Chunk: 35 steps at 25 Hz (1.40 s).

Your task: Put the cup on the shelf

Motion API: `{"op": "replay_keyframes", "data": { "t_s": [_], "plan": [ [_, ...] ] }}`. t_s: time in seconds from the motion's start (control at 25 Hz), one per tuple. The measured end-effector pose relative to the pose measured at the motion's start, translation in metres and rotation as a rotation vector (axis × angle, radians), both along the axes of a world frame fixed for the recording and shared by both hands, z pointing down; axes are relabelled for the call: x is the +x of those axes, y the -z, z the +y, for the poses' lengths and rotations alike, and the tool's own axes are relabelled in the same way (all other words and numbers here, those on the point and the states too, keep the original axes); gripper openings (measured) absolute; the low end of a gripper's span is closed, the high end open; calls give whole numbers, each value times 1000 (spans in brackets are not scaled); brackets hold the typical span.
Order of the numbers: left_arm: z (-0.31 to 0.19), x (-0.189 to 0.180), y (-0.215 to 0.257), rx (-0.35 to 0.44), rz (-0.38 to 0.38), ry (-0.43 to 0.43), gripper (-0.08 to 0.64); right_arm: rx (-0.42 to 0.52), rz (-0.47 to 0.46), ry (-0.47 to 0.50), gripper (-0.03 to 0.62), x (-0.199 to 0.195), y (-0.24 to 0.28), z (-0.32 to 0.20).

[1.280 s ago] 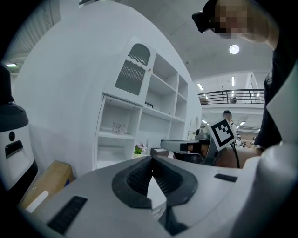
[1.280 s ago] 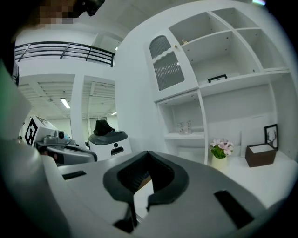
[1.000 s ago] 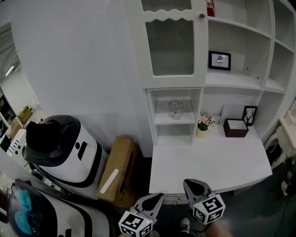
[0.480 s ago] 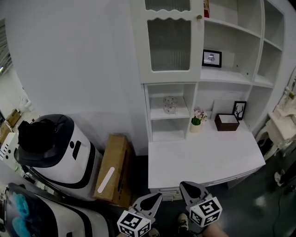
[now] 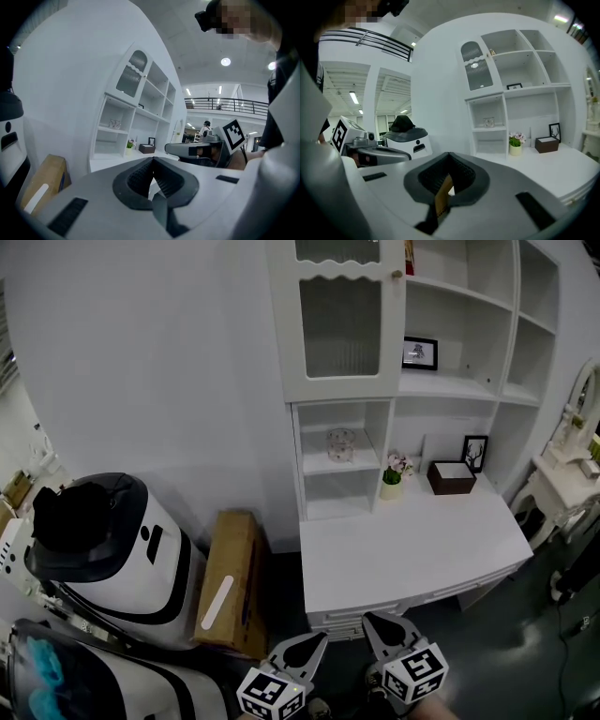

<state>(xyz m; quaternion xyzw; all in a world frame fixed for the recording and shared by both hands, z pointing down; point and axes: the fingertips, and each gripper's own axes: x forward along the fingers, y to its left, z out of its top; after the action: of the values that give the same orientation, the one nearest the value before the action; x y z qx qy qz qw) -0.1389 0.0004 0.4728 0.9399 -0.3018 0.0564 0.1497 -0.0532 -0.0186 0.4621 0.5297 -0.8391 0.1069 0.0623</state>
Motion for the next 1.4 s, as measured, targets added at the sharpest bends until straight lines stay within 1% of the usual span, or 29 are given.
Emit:
{"op": "replay_keyframes", "data": {
  "t_s": [0.28, 0.56, 0.84, 1.2, 1.4],
  "plan": [
    [9, -7, -1, -1, 4, -23, 5, -9, 2, -13, 3, -9, -4, 15],
    [9, -13, -1, -4, 14, -14, 5, -12, 10, -13, 3, -14, -3, 20],
    [11, -12, -4, -14, 11, -6, 5, -16, 8, -10, 3, -13, -8, 21],
    [11, -4, -1, -4, 10, -13, 5, -5, 8, -2, 3, -9, -3, 18],
    [12, -6, -2, -5, 3, -6, 5, -5, 0, -1, 3, -10, -3, 18]
  ]
}}
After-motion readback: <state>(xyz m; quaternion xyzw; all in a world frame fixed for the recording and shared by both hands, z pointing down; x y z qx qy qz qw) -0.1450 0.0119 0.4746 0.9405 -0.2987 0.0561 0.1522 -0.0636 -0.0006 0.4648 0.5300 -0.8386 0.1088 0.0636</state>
